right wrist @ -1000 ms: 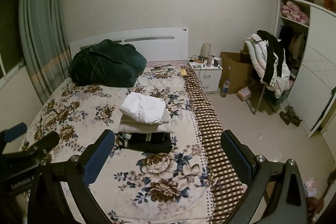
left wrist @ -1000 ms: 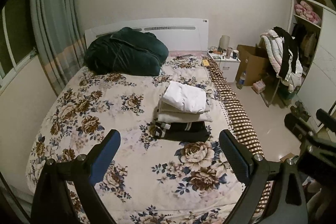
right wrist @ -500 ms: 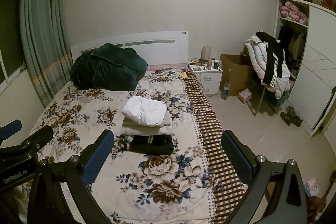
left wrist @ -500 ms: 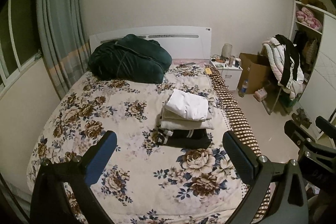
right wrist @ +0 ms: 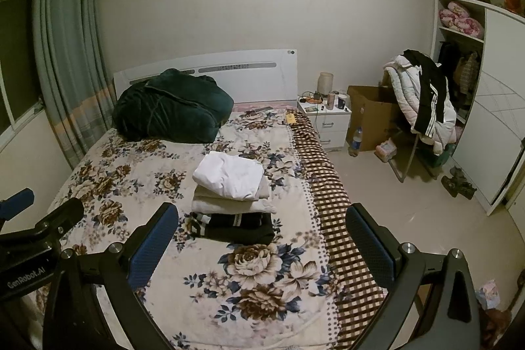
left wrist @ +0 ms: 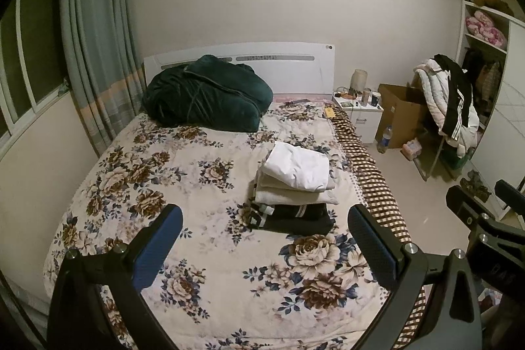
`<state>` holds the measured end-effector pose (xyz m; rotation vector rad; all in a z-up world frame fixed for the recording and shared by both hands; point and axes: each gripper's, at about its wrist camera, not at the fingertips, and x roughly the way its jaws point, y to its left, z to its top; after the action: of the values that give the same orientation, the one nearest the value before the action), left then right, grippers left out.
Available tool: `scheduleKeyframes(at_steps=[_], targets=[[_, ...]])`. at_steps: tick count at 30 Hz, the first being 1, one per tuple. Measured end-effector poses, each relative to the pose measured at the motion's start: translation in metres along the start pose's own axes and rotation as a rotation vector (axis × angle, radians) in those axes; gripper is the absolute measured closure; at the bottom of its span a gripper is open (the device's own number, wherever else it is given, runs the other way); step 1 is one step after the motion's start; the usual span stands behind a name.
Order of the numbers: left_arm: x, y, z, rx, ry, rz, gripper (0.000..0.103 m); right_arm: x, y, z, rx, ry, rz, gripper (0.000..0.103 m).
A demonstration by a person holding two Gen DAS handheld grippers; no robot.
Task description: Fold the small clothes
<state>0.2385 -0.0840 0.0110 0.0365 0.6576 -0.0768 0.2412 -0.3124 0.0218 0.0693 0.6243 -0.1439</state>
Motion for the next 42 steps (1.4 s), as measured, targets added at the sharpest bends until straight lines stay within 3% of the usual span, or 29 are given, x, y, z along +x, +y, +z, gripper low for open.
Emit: scheduleKeyframes(at_steps=[42], targets=[[0.009, 0.012, -0.006, 0.008, 0.04, 0.004, 0.0, 0.016, 0.007, -0.016, -0.009, 0.03, -0.006, 0.0]])
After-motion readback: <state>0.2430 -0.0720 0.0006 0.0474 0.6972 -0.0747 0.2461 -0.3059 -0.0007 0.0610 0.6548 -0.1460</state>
